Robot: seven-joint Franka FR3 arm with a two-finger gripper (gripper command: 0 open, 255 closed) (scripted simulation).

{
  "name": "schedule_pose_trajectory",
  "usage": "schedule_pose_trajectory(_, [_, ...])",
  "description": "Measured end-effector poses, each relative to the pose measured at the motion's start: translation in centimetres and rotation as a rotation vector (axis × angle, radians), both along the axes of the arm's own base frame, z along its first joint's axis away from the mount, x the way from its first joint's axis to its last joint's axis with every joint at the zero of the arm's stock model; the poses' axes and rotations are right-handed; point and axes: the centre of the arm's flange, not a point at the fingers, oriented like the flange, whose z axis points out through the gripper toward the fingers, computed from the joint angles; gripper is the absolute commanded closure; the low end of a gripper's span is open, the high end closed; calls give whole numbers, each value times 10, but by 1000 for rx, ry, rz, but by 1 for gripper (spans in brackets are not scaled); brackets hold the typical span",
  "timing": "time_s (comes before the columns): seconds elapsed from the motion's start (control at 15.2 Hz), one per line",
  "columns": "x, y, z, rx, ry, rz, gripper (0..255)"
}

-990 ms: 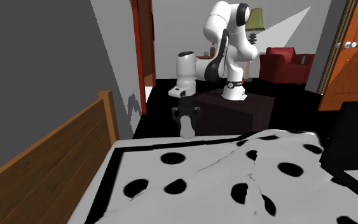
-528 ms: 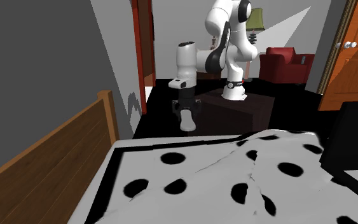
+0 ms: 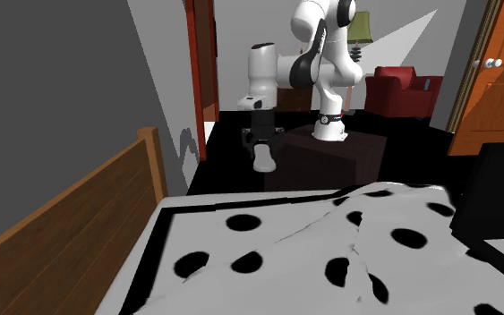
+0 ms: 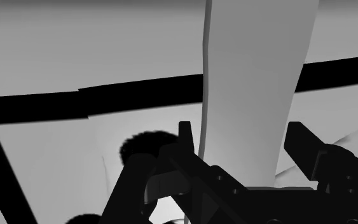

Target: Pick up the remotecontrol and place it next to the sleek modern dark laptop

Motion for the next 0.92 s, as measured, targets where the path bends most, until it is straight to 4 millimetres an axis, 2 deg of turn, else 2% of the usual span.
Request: schedule_pose_trajectory(0.92, [-1,0,74,0,0,0,255])
